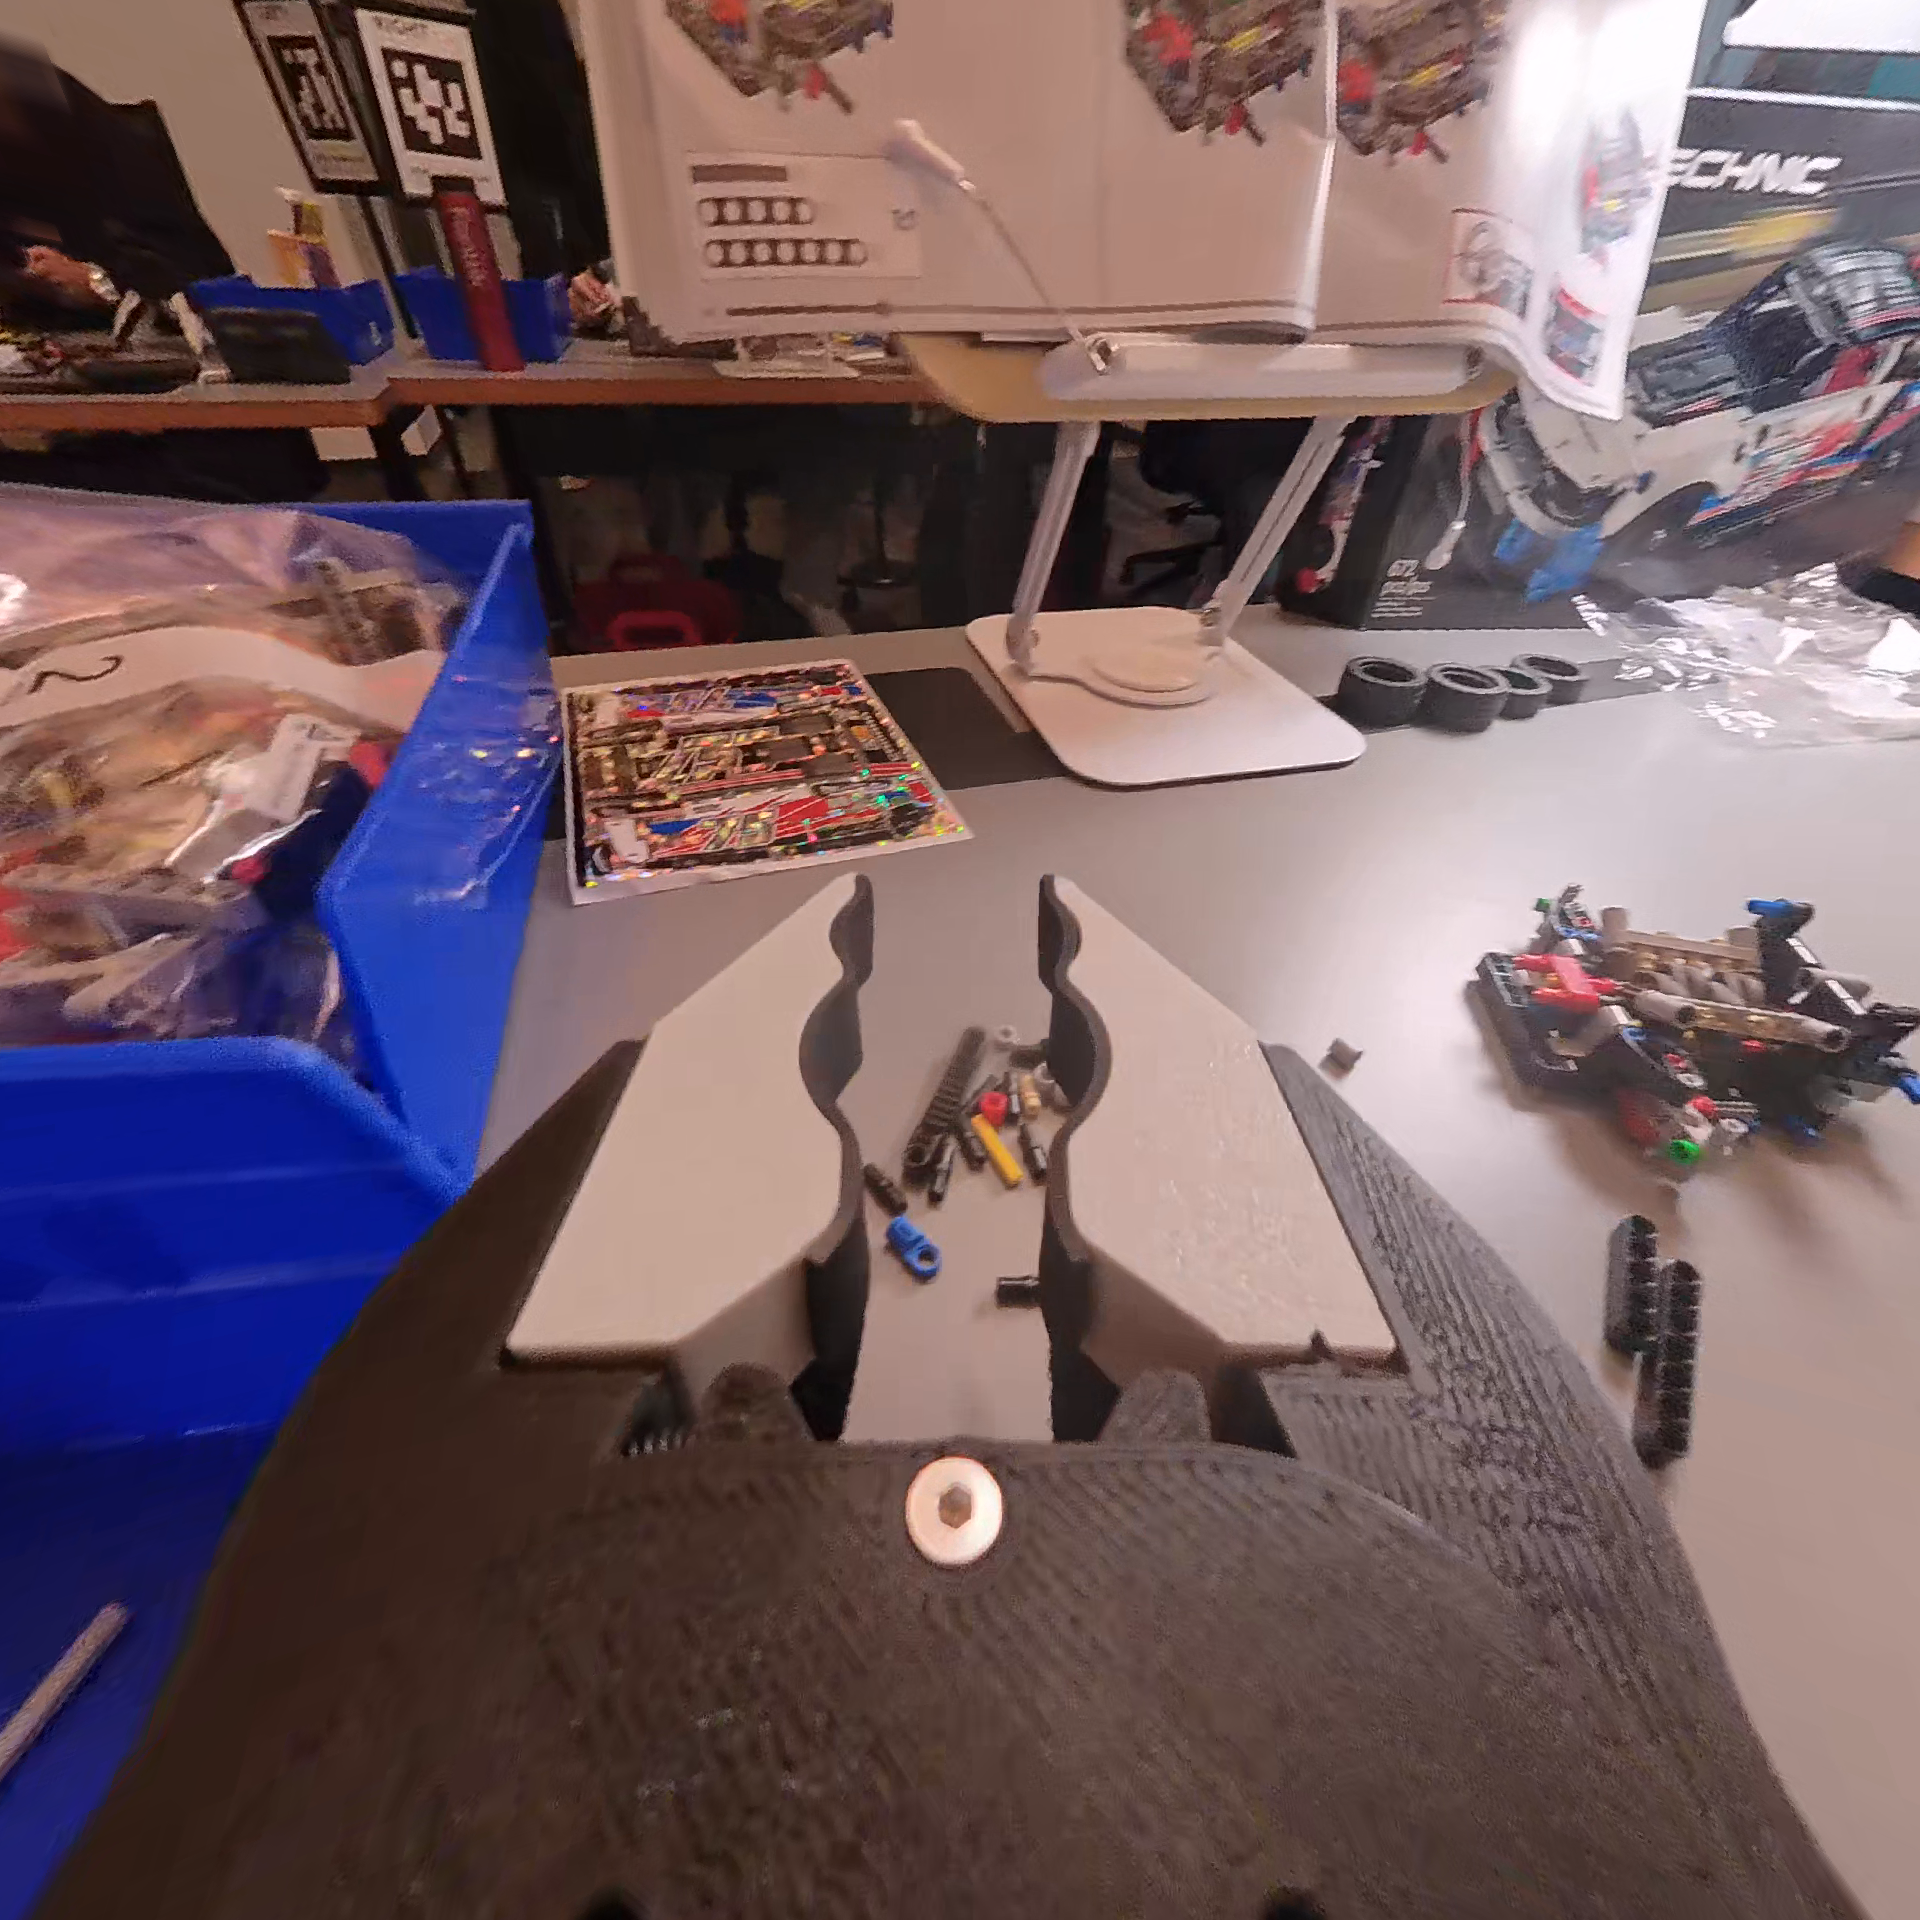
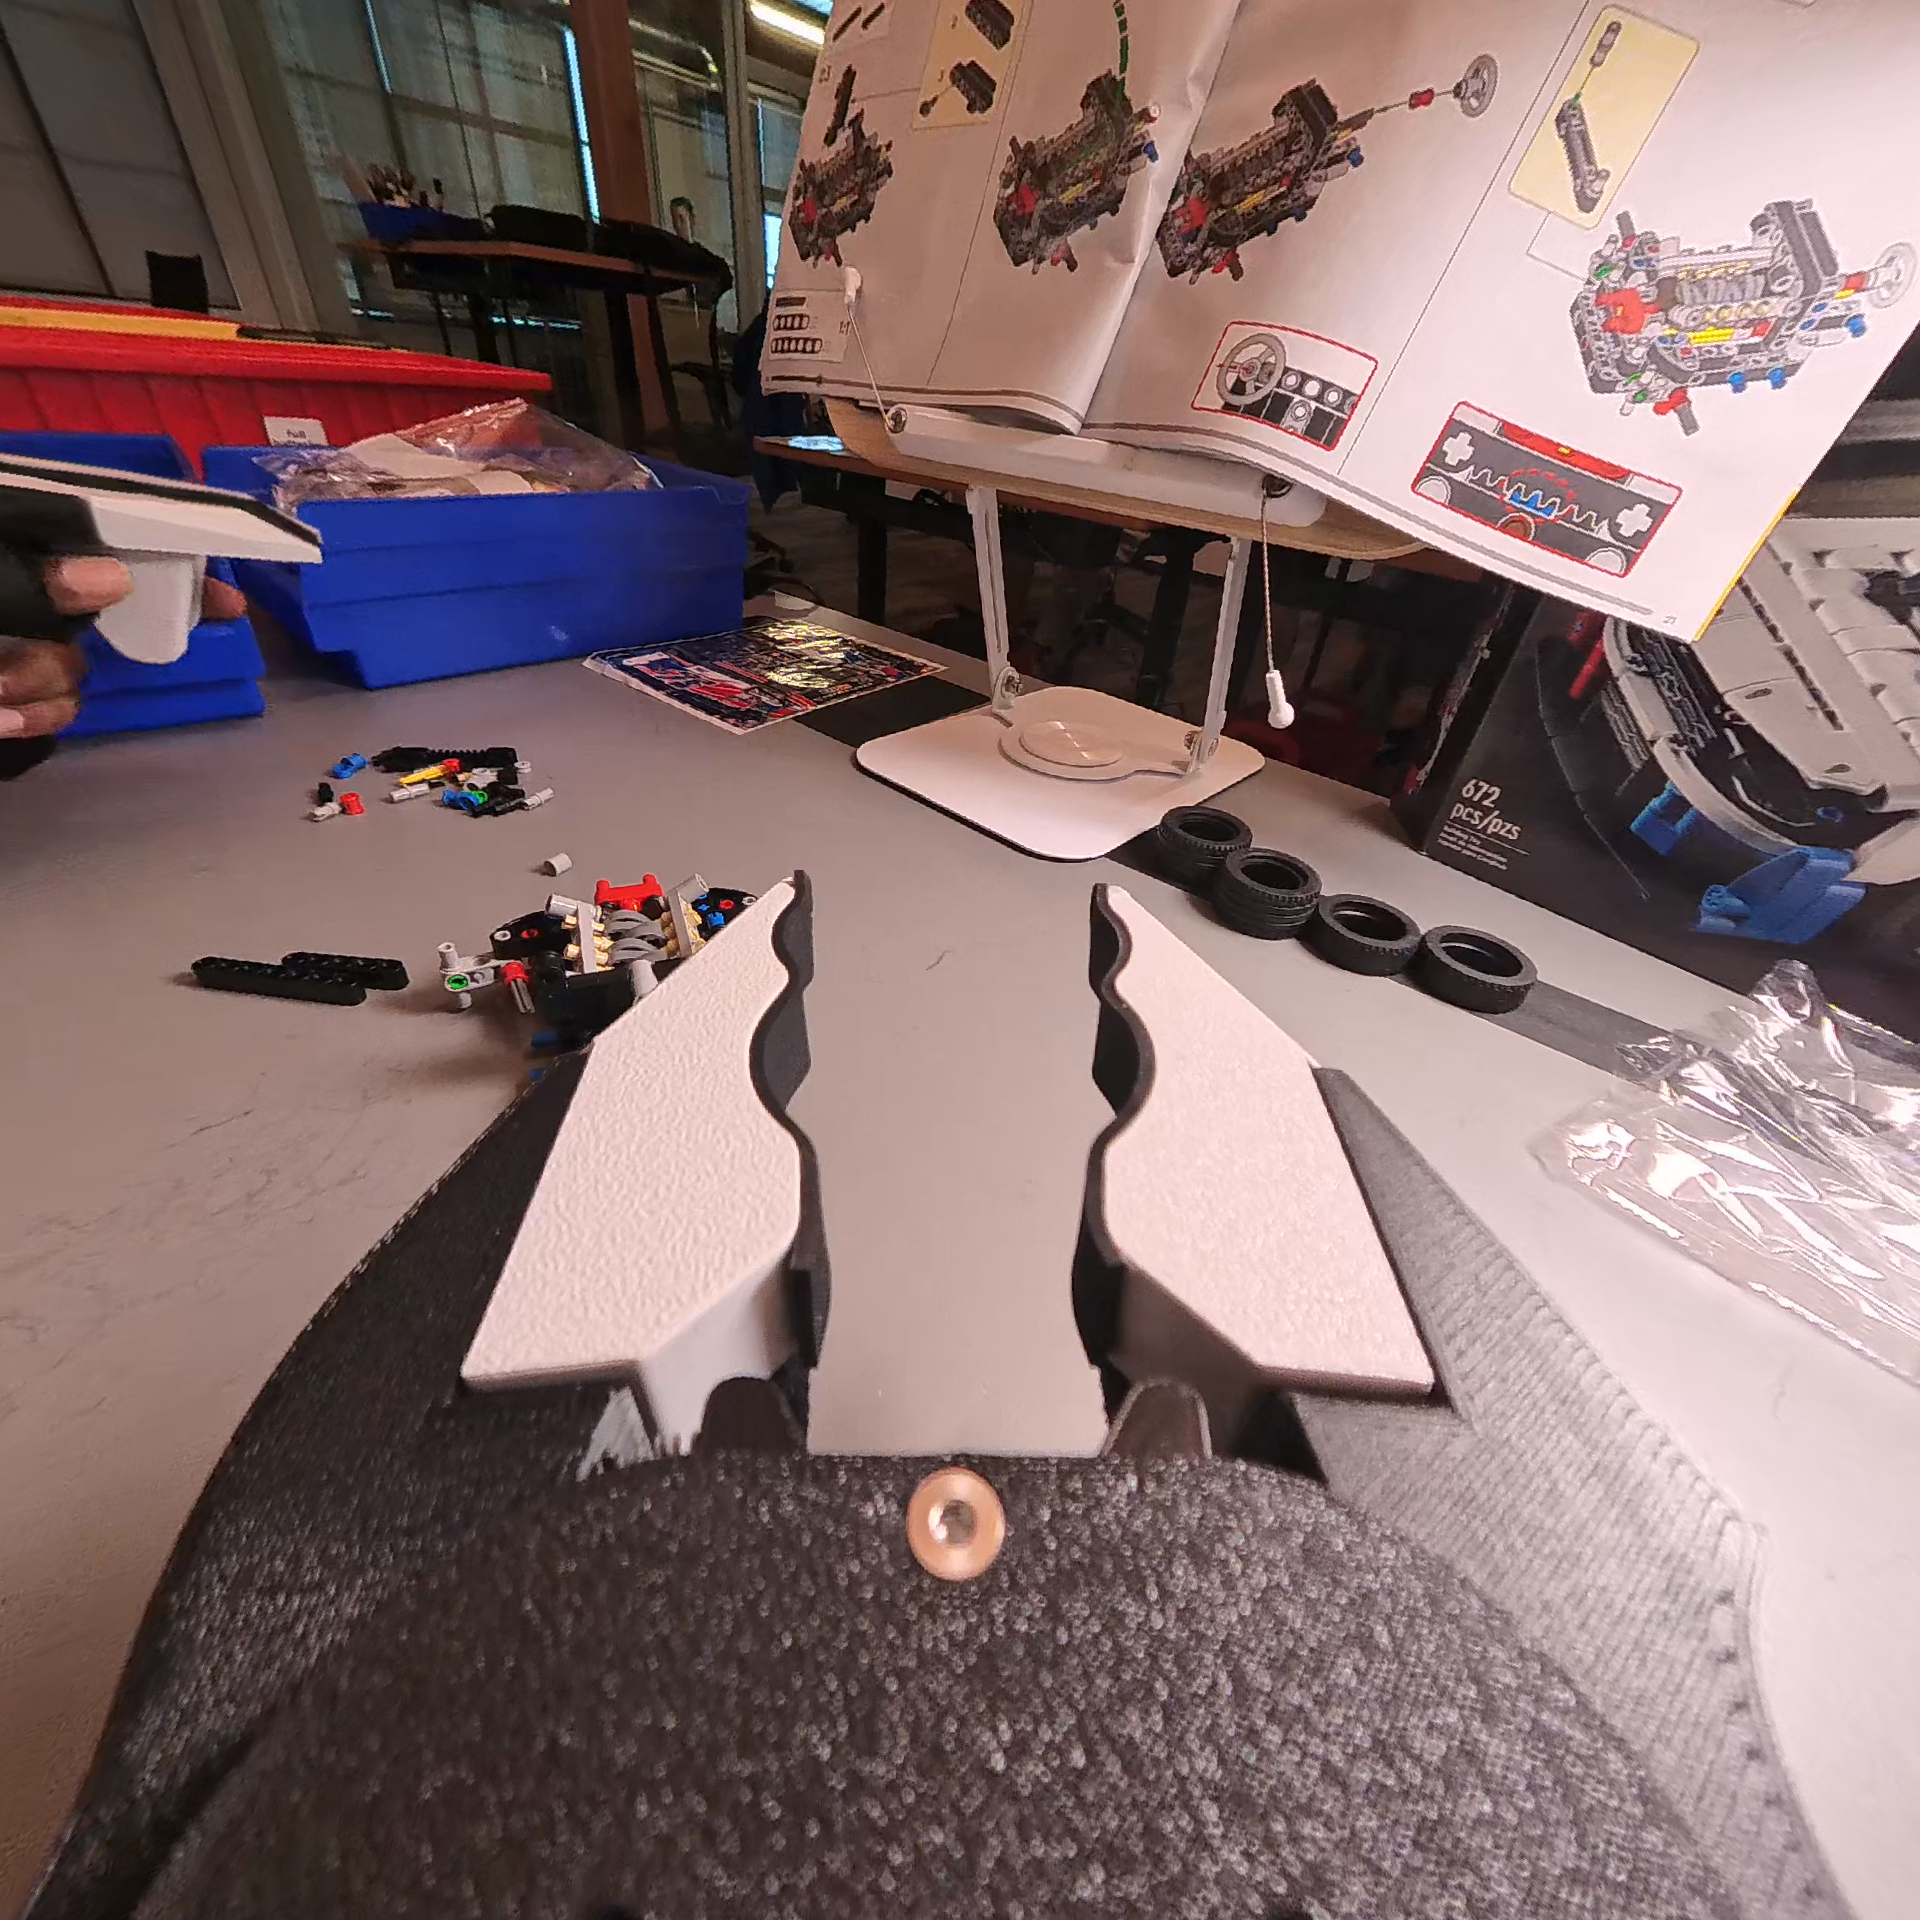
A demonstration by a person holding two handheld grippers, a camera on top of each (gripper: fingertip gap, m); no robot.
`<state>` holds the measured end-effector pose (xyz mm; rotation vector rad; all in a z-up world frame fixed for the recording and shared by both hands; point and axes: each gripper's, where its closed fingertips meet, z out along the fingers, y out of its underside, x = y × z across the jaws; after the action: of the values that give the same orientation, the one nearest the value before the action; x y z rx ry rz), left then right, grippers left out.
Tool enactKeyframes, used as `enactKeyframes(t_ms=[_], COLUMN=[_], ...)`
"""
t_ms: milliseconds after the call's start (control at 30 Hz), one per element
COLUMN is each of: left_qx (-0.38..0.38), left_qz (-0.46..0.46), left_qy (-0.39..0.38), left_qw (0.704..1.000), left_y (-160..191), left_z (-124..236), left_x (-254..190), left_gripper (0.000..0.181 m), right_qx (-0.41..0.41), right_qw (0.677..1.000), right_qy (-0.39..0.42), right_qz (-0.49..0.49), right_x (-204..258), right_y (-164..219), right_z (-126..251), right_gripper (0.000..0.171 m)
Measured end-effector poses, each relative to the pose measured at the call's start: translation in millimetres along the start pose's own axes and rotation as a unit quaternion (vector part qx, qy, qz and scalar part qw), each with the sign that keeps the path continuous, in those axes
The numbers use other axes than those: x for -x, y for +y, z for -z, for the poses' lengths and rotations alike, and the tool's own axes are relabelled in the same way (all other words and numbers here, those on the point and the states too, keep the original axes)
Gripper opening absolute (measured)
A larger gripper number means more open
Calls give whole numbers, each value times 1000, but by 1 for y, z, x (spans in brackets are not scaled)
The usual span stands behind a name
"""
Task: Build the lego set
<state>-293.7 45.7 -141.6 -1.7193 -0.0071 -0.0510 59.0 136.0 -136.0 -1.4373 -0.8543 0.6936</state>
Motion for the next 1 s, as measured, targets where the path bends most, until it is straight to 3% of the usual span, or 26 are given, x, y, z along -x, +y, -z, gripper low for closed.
enactKeyframes(t_ms=[333,667,867,1000], left_qx=[142,227,275,308], left_qz=[-51,-86,-113,-122], left_qy=[-14,32,76,111], left_qw=[988,970,952,937], left_y=[52,86,89,101], left_z=[-10,-14,4,13], left_x=[19,7,-3,-11], left_gripper=[8,12,8,17], right_qx=[0,7,9,11], right_qw=[1000,1000,1000,1000], right_qy=[2,-1,0,-2], right_qz=[-5,-5,-4,-4], right_x=[-3,-2,-3,-2], right_y=[1,5,5,7], right_z=[1,-1,-1,-2], right_gripper=[52,52,52,52])
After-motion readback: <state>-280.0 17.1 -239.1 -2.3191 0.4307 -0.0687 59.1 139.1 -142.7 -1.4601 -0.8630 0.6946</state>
